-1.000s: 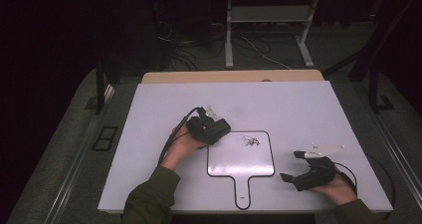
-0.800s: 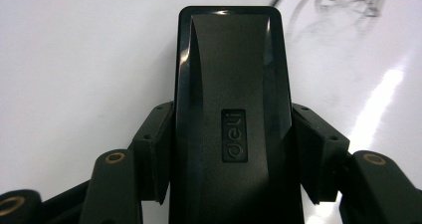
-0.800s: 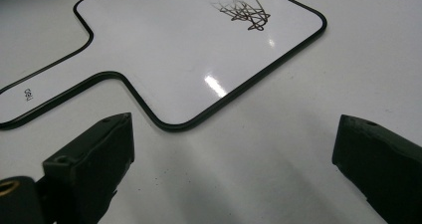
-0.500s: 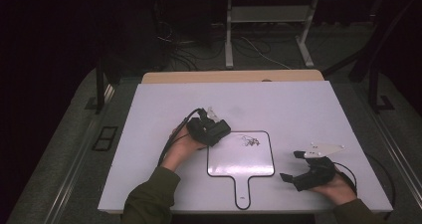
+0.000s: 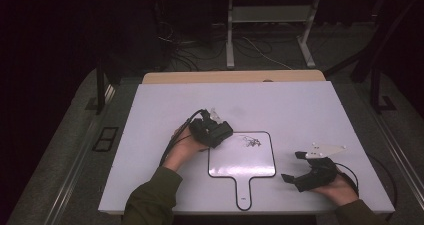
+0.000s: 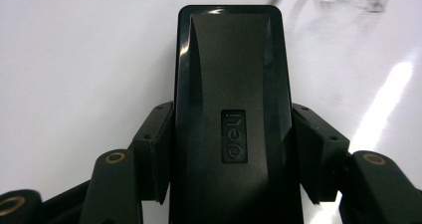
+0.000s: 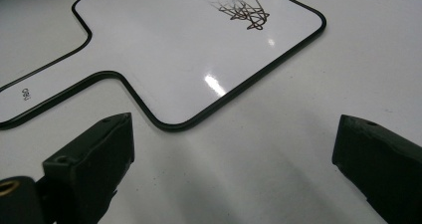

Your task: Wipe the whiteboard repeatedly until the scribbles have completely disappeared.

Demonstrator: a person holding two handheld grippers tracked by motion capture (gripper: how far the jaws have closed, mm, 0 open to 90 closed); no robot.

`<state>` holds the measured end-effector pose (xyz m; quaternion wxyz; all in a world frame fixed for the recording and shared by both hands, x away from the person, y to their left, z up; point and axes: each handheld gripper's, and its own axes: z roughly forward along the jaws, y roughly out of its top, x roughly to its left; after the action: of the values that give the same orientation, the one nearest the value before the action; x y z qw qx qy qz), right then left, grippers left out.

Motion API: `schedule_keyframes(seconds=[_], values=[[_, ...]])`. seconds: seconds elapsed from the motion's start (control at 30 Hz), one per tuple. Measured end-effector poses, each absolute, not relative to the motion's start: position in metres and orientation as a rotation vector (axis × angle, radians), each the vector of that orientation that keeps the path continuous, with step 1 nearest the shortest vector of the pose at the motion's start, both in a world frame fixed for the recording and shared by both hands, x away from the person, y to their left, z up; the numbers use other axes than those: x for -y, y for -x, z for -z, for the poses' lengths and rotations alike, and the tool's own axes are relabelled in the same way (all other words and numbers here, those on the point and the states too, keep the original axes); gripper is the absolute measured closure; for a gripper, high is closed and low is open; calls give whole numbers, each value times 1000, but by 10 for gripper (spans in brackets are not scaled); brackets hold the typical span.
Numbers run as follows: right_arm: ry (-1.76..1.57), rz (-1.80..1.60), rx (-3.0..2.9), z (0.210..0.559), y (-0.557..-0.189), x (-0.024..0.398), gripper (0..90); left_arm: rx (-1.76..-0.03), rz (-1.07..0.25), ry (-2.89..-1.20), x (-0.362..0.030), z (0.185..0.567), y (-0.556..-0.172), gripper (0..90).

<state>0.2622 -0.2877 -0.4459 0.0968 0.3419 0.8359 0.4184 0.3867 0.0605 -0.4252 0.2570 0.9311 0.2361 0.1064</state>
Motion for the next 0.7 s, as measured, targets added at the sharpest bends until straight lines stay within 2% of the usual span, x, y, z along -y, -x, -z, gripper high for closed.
schedule_keyframes(seconds=[0.17,0.37,0.7], values=[[-1012,-1238,-2474,446,-262,287,18,-614,-269,-2527,-54,425,-383,393],[-1012,-1238,-2474,446,-262,287,18,-626,-314,-2513,-50,426,-392,392],[-1008,-1235,-2478,446,-262,287,18,-553,-188,-2489,-23,429,-387,392]])
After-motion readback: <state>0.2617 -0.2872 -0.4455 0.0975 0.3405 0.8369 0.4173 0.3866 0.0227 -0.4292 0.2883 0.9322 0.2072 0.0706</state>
